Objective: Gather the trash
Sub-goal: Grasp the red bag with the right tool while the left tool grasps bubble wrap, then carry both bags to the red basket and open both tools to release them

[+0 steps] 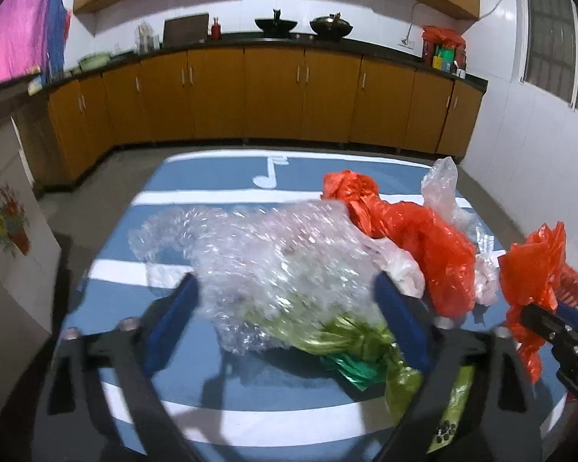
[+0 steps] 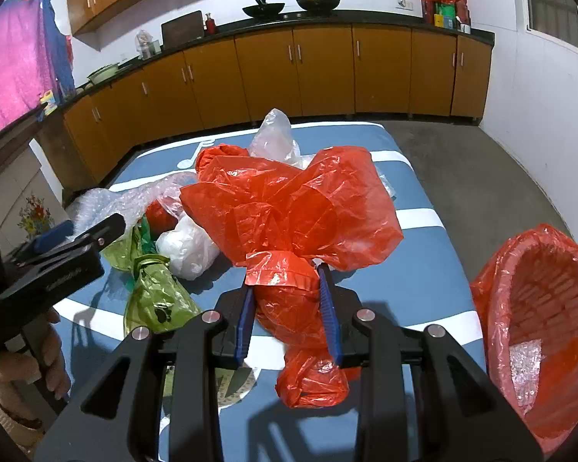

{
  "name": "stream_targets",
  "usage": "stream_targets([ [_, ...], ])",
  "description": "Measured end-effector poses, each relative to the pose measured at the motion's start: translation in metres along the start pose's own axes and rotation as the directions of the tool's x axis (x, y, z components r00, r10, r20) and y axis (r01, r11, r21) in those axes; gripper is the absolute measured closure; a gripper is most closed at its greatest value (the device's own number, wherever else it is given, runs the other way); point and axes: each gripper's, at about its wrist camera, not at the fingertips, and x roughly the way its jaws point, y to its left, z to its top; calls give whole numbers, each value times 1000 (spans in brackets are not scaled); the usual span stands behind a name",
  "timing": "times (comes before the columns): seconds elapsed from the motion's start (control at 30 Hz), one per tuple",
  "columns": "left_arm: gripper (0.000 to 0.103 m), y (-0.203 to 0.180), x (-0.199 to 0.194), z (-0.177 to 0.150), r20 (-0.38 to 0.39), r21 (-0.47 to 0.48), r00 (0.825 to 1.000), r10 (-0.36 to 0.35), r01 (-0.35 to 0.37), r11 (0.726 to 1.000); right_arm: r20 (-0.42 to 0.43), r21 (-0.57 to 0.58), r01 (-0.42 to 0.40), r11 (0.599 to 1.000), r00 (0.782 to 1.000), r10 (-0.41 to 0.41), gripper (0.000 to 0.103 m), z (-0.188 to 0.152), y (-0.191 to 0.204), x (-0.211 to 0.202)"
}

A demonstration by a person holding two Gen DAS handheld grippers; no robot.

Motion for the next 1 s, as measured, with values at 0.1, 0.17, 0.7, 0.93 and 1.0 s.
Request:
stream_targets([
  [0.1, 42, 1, 3, -2, -13, -14, 999, -29, 29, 999, -1, 5, 2, 1000, 1000, -2, 71, 0, -1, 1],
  [0.17, 54, 0, 4, -2, -20, -15, 999, -51, 50, 999, -1, 8, 2, 1000, 1000, -2, 71, -2, -3, 0],
  [0.7, 96, 1, -27, 8, 41, -15, 991, -125, 126, 992, 40, 17, 1, 1000, 999, -1, 71, -5, -8, -17],
  [0.93, 97, -15, -66, 22, 108, 8, 978, -178, 178, 984, 73, 20, 9, 1000, 997, -11, 71, -9, -15, -35],
  [1.0, 97, -23, -77, 24, 121, 22, 972, -204, 203, 979, 81, 23, 17, 1000, 997, -18, 71, -10, -18, -41],
])
